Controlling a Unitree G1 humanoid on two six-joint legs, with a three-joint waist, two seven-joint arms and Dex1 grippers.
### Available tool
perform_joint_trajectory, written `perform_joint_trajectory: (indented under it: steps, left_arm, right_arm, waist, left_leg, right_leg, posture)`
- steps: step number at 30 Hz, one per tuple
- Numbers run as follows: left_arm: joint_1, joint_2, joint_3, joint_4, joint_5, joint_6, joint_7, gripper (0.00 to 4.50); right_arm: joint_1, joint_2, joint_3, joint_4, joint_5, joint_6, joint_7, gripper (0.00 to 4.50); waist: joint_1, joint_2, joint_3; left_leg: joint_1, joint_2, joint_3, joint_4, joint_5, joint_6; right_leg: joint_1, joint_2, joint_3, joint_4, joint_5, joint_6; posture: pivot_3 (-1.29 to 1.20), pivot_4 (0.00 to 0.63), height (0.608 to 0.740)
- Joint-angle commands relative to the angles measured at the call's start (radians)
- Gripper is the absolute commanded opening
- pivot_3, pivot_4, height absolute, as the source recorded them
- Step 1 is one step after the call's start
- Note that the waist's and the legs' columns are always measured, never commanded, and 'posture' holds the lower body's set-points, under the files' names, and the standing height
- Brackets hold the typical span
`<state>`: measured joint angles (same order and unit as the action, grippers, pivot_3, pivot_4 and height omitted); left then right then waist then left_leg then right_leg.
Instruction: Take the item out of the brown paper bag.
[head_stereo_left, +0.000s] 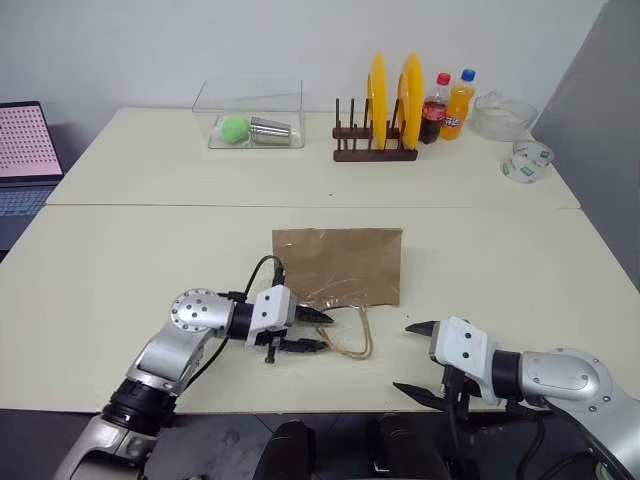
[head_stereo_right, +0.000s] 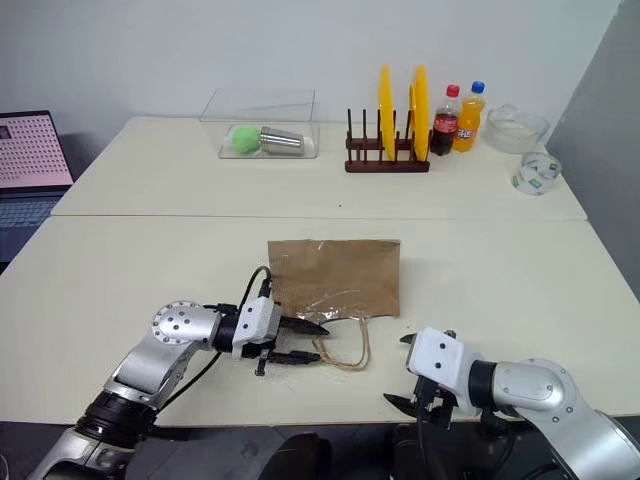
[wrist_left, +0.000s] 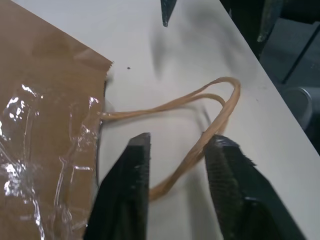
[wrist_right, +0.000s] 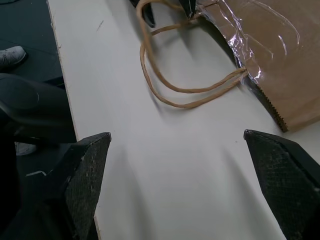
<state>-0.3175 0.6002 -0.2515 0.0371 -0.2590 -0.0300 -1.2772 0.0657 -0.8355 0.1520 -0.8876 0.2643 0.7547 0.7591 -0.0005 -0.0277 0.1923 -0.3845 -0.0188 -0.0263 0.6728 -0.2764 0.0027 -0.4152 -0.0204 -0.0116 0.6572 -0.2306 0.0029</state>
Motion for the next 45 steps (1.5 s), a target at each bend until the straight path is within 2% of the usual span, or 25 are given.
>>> perform_joint_trajectory:
  steps: [1,2,3,10,15,27,34,41,44,45]
  left_arm:
    - [-0.016,-0.009,-0.002,-0.004,0.009,-0.016,0.000,0.40]
    - [-0.019,-0.015,-0.002,-0.008,0.007,-0.010,0.002,0.09]
    - [-0.024,-0.020,-0.001,-0.014,0.004,-0.002,0.004,0.03]
    - [-0.091,-0.058,0.061,-0.043,-0.043,0.074,0.074,0.03]
    - [-0.132,-0.076,0.093,-0.052,-0.056,0.109,0.118,0.03]
    - [-0.165,-0.082,0.113,-0.033,-0.051,0.129,0.148,0.03]
    - [-0.171,-0.085,0.117,-0.038,-0.054,0.142,0.166,0.03]
    - [-0.165,-0.087,0.114,-0.056,-0.056,0.154,0.177,0.03]
    - [-0.166,-0.087,0.112,-0.060,-0.046,0.153,0.189,0.00]
    - [-0.167,-0.089,0.114,-0.061,-0.043,0.155,0.199,0.00]
  right_arm:
    - [-0.005,-0.005,0.008,-0.022,-0.003,-0.025,-0.007,4.50]
    - [-0.005,-0.006,0.015,-0.022,-0.008,-0.031,-0.007,4.50]
    - [-0.005,-0.009,0.024,-0.020,-0.019,-0.044,-0.007,4.50]
    - [-0.011,-0.075,0.094,0.034,-0.135,-0.203,0.033,4.50]
    - [-0.064,-0.060,0.116,0.081,-0.164,-0.319,0.060,4.50]
    - [-0.245,0.039,0.251,0.286,-0.275,-0.521,0.134,4.50]
    - [-0.245,0.034,0.275,0.335,-0.321,-0.644,0.180,4.50]
    - [-0.322,0.141,0.330,0.453,-0.411,-0.683,0.159,4.50]
    - [-0.350,0.166,0.342,0.535,-0.450,-0.700,0.153,3.87]
    - [-0.354,0.169,0.345,0.554,-0.458,-0.704,0.157,3.53]
  waist:
    - [-0.001,0.000,0.000]
    - [-0.001,0.000,0.000]
    - [-0.001,0.000,0.000]
    - [0.000,0.000,0.000]
    - [-0.002,-0.001,0.000]
    - [-0.001,-0.001,0.000]
    - [0.000,-0.001,0.000]
    - [-0.001,-0.001,0.000]
    - [-0.001,-0.001,0.000]
    - [-0.001,-0.001,0.000]
  left_leg:
    - [0.000,0.000,0.000,0.000,0.000,0.000]
    - [0.000,0.000,0.000,0.000,0.000,0.000]
    - [0.000,0.000,0.000,0.000,0.000,0.000]
    - [0.000,0.000,0.000,0.000,0.000,0.000]
    - [0.000,0.000,0.000,0.001,0.000,0.000]
    - [0.000,-0.001,-0.001,0.002,0.000,0.000]
    - [0.000,-0.001,-0.001,0.002,0.000,0.000]
    - [0.000,-0.001,-0.001,0.003,0.000,0.000]
    - [0.000,-0.001,-0.001,0.003,0.000,0.000]
    - [0.000,-0.001,-0.001,0.003,0.000,0.000]
  right_leg:
    - [0.000,0.000,0.000,0.000,0.000,0.000]
    - [0.000,0.000,0.000,0.000,0.000,0.000]
    - [0.000,0.000,0.000,0.000,0.000,0.000]
    - [0.000,0.000,0.000,0.000,0.000,0.000]
    - [0.000,0.000,0.000,0.000,0.000,0.000]
    - [0.001,0.000,0.000,0.000,0.000,0.001]
    - [0.001,0.000,0.000,0.001,0.000,0.001]
    - [0.001,0.000,0.001,0.002,0.000,0.001]
    - [0.001,0.000,0.001,0.002,0.000,0.000]
    - [0.001,0.000,0.001,0.002,0.000,0.000]
  posture:
    - [0.00,0.150,0.740]
    - [0.00,0.150,0.740]
    - [0.00,0.150,0.740]
    - [0.00,0.150,0.740]
    - [0.00,0.150,0.740]
    - [0.00,0.150,0.740]
    - [0.00,0.150,0.740]
    - [0.00,0.150,0.740]
    - [0.00,0.150,0.740]
    - [0.00,0.150,0.740]
